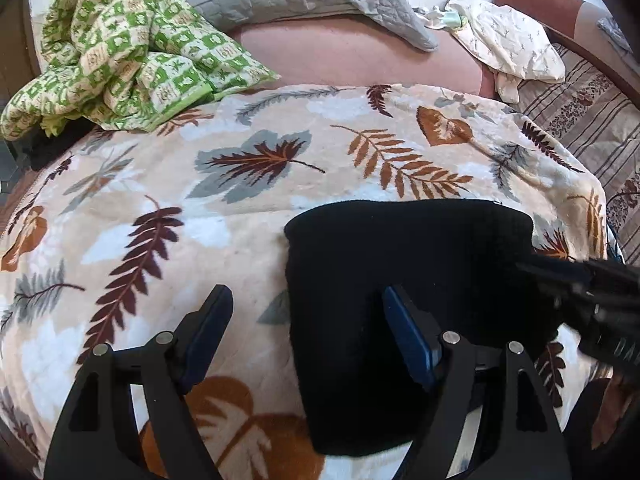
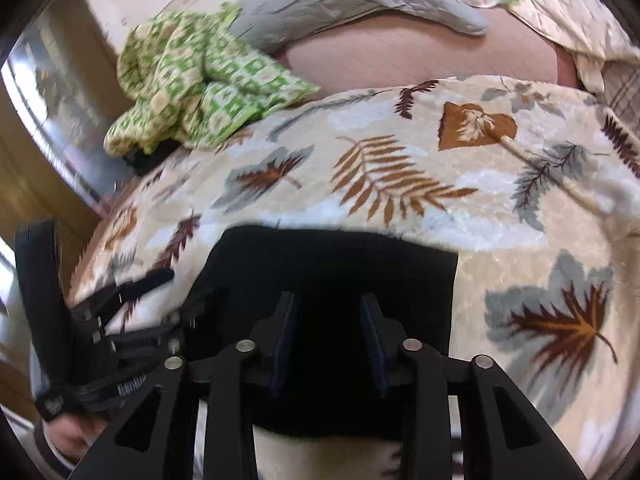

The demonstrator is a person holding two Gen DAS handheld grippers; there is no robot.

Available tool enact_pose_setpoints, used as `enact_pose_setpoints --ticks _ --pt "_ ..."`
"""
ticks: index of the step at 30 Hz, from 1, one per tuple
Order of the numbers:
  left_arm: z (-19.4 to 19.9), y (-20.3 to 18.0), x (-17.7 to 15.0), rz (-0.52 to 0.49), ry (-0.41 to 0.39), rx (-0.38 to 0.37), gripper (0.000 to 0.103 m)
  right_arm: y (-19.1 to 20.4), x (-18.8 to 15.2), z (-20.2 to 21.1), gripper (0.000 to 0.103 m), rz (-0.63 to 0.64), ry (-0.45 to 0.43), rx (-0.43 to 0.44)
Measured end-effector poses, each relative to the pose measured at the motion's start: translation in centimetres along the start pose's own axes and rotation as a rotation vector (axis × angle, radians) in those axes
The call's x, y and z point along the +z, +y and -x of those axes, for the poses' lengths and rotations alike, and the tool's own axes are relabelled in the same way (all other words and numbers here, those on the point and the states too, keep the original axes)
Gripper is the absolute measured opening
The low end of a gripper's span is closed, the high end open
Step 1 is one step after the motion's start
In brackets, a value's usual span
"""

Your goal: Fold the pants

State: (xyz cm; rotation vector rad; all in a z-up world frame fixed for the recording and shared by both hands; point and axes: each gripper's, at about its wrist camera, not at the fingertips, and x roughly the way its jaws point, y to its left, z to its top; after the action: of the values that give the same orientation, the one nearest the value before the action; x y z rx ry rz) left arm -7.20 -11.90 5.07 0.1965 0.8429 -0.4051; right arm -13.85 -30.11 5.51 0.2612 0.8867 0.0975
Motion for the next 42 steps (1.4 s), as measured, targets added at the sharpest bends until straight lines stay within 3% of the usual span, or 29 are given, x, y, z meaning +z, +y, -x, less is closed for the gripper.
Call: enact_pose_setpoints --ticks 10,18,24,28,33,42 --pt "1.0 -0.4 -3.4 0.019 0.018 -0.012 0.078 0.0 -3.6 1.7 0.037 0.024 0.009 -0.047" --pt "0.8 -0.8 -4.1 0.035 0.0 -0.001 0.079 0.5 -5.1 0.7 0.037 0.062 -0.011 -0.09" --pt "1.4 -0.6 -4.0 0.044 0.004 -0.003 0.078 0.3 -4.8 1.4 0.037 0.048 -0.02 -0.068" --pt "2.0 -0.2 -3.7 0.045 -0.003 0.009 0.078 -0.7 -4.0 2.4 0.047 -0.021 -0.026 -0.015" --pt "2.2 1.0 -3.2 0.088 0.0 -0.008 0.078 -1.9 -3.2 2.9 0.066 -0.066 -0.057 -0.045" --pt "1.1 2.4 -2.8 0.134 0.04 -0.024 0.082 -5.0 -3.1 0.8 0.074 -0.193 -0.009 0.009"
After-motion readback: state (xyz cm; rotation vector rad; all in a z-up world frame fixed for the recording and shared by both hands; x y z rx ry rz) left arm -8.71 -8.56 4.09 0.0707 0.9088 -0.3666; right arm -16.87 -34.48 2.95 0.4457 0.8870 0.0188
